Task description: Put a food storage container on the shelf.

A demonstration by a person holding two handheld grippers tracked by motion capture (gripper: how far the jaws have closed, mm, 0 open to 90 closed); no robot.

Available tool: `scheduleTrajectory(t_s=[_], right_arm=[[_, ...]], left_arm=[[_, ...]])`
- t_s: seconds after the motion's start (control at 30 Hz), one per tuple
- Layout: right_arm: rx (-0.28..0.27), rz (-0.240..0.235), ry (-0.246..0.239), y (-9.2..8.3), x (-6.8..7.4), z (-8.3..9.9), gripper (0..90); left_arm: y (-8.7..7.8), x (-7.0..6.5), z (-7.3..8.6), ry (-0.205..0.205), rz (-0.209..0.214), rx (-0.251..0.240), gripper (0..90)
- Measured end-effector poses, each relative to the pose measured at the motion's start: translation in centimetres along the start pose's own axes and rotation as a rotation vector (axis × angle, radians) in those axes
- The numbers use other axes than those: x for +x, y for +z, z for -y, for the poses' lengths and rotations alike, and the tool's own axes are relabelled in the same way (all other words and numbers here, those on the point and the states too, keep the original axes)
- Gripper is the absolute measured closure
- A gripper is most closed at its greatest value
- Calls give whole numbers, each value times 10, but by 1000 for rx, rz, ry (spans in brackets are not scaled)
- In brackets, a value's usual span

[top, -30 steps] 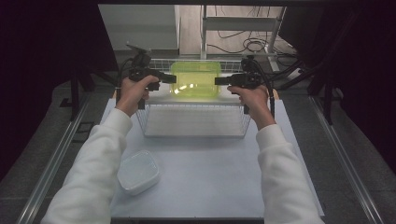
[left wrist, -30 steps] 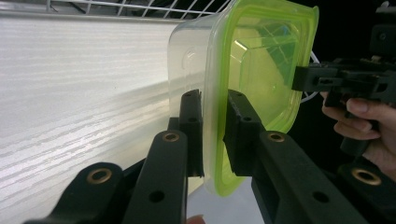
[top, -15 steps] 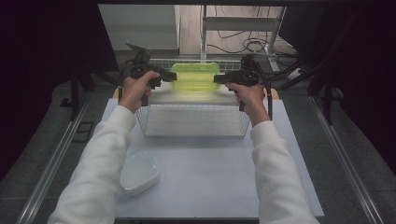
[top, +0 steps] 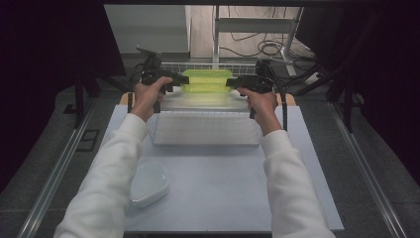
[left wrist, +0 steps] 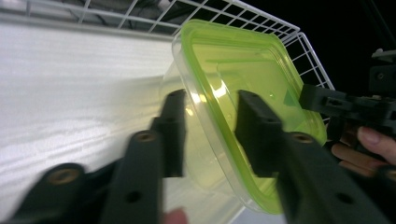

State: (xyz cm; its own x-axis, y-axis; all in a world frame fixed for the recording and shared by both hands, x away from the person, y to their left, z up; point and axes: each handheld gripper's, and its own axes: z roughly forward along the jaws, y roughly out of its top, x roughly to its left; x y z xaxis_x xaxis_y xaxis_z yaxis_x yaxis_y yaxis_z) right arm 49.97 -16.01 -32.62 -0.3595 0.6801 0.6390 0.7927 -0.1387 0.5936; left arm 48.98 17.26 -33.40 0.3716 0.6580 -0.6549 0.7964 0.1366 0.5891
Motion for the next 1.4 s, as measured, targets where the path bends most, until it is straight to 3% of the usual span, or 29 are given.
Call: scheduleTrajectory(t_s=[0.03,0.07,0.1,0.2,0.23,0.27,0.3,0.37,0.5,0.57,0.67,0.8,0.83,0.87,0.97,1.23,1.4], right_arm=[[-15,0,-1,-1,-1,2,560],[-15,0,-1,-1,-1,2,560],[-53,-4,-8,-3,-2,6,533],[-80,-3,-26,-6,-1,9,494],[-106,23,-48,-12,2,11,460],[-106,23,-48,-12,2,11,460],[-132,50,-82,-18,5,11,447],[-144,57,-105,-26,7,11,434],[-142,60,-148,-37,11,12,423],[-122,58,-211,-49,12,15,408],[-97,61,-245,-56,13,18,401],[-52,79,-327,-70,16,25,392],[-33,90,-369,-78,17,30,390],[-33,90,-369,-78,17,30,390],[7,94,-431,-88,20,41,380],[71,95,-496,-102,14,70,365],[115,110,-535,-108,7,90,365]], left_arm=[[0,0,1,11,0,-9,525],[1,-1,1,24,-8,-18,525],[2,-4,2,61,-27,-38,439],[1,-8,3,83,-22,-65,373],[-2,-14,4,112,-15,-83,330],[-2,-14,4,112,-15,-83,318],[-3,-17,5,131,-23,-95,303],[-10,-24,8,176,-43,-100,281],[-19,-29,13,221,-50,-95,254],[-26,-32,18,245,-63,-89,246],[-36,-36,25,261,-61,-83,247],[-49,-39,40,305,-82,-52,250],[-55,-38,48,316,-75,-26,252],[-55,-38,48,316,-75,-26,256],[-61,-38,60,335,-82,-5,267],[-76,-42,101,418,-90,46,299],[-79,-40,124,440,-79,72,299]])
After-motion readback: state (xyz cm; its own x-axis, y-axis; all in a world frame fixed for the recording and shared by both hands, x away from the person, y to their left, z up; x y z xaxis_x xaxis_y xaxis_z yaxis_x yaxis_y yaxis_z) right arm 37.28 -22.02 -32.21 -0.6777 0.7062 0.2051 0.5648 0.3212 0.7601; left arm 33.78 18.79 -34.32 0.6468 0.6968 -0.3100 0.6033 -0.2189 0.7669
